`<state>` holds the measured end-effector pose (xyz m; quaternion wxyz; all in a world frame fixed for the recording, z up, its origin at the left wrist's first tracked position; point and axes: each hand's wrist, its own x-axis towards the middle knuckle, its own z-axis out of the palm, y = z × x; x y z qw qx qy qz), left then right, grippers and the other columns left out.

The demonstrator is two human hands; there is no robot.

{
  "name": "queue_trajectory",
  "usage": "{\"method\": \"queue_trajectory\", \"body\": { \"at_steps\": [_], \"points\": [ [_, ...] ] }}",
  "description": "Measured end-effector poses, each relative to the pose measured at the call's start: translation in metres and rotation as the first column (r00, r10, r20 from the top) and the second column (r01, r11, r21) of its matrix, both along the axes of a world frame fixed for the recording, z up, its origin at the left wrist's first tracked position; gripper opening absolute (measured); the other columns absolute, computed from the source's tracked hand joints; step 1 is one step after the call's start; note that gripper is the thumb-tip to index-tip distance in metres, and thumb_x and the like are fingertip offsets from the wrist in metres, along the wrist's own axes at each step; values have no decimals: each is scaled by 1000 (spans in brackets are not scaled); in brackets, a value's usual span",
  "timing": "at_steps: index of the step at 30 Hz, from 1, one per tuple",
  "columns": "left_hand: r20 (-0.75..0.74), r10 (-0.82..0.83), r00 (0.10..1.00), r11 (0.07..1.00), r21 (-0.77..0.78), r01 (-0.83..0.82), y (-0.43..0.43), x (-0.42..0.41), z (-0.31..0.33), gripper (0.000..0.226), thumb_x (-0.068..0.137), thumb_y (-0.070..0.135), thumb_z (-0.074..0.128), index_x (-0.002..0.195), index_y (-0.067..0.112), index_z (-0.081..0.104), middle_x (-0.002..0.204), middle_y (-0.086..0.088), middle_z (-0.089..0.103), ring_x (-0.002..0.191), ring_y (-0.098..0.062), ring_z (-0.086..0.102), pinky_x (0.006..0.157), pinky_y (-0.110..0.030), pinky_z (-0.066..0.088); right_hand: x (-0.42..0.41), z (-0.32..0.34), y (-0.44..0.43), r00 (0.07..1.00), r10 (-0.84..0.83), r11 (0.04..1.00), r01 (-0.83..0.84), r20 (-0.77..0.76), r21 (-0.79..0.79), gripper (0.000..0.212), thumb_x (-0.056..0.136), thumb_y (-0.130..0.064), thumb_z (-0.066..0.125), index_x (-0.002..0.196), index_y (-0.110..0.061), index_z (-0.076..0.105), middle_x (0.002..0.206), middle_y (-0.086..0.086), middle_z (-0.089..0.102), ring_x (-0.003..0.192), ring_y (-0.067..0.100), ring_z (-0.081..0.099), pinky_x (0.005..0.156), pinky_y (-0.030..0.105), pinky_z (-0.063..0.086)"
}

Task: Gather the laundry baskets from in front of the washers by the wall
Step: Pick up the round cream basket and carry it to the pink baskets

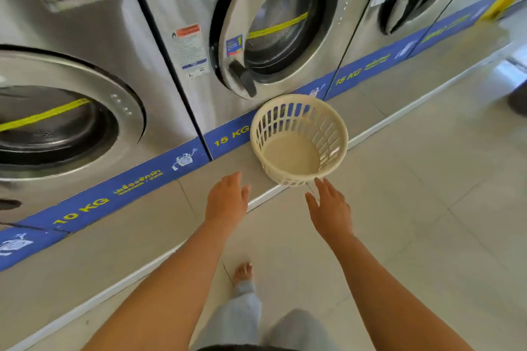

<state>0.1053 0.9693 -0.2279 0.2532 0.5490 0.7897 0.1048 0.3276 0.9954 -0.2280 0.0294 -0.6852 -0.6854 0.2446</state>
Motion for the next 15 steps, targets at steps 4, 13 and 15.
{"method": "queue_trajectory", "body": {
  "at_steps": [4,13,15],
  "points": [
    [-7,10,1000,1000,-23,-10,75,25,-18,47,99,34,43,139,10,41,136,-14,51,123,-31,49,100,-40,39,25,-23,62,999,-49,999,49,-23,-13,51,98,-41,41,144,-22,35,154,2,34,138,27,36,110,45,32],
    [-2,334,943,942,-30,-334,195,83,-104,44,96,29,48,135,8,43,132,-15,51,120,-34,48,98,-44,40,94,-110,219,998,0,998,-3,-56,-63,54,97,-39,43,147,-23,31,155,2,31,140,25,30,113,43,29],
    [4,429,903,903,-32,-429,212,92,-133,48,95,29,50,135,5,41,132,-18,51,119,-35,49,97,-45,42,106,-132,252,998,15,999,-18,-62,-47,54,97,-37,44,147,-21,32,154,4,32,140,26,30,112,43,29]
  ]
}}
